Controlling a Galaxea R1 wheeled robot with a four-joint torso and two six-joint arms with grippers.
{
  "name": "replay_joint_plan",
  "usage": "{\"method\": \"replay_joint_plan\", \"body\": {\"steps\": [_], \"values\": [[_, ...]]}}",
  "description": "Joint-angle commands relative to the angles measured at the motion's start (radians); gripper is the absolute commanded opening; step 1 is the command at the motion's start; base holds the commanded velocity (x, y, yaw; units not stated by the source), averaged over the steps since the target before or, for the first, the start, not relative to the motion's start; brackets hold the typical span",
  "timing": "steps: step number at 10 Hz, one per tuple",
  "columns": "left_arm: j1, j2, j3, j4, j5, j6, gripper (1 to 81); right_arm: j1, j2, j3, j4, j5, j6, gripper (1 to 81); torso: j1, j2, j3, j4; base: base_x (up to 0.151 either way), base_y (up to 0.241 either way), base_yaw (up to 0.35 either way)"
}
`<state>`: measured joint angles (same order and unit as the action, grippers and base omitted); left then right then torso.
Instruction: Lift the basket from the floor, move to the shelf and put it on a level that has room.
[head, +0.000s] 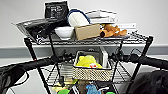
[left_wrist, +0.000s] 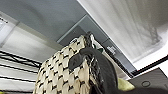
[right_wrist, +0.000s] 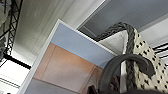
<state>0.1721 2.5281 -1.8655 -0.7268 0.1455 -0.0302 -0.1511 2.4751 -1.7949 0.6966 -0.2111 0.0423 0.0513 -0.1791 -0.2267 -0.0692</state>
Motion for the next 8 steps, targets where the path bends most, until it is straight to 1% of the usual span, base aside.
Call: {"method": "replay_joint_plan", "body": {"steps": [1, 2, 4, 8], "values": [[-0.265, 0.117, -0.165, 0.161, 0.161, 0.009, 1.0, 0.198, 0.086, -0.101, -0.069, -0.091, -0.002, 1.0, 0.000, 0.000, 0.000, 0.000, 0.000, 0.000, 0.000], [-0.266, 0.135, -0.199, 0.196, 0.184, 0.009, 1.0, 0.198, 0.104, -0.135, -0.077, -0.131, -0.001, 1.0, 0.000, 0.000, 0.000, 0.000, 0.000, 0.000, 0.000], [-0.266, 0.140, -0.251, 0.222, 0.213, 0.009, 1.0, 0.193, 0.112, -0.159, -0.083, -0.140, -0.001, 1.0, 0.000, 0.000, 0.000, 0.000, 0.000, 0.000, 0.000], [-0.260, 0.106, -0.228, 0.219, 0.235, 0.009, 1.0, 0.184, 0.100, -0.152, -0.078, -0.142, 0.002, 1.0, 0.000, 0.000, 0.000, 0.000, 0.000, 0.000, 0.000]]}}
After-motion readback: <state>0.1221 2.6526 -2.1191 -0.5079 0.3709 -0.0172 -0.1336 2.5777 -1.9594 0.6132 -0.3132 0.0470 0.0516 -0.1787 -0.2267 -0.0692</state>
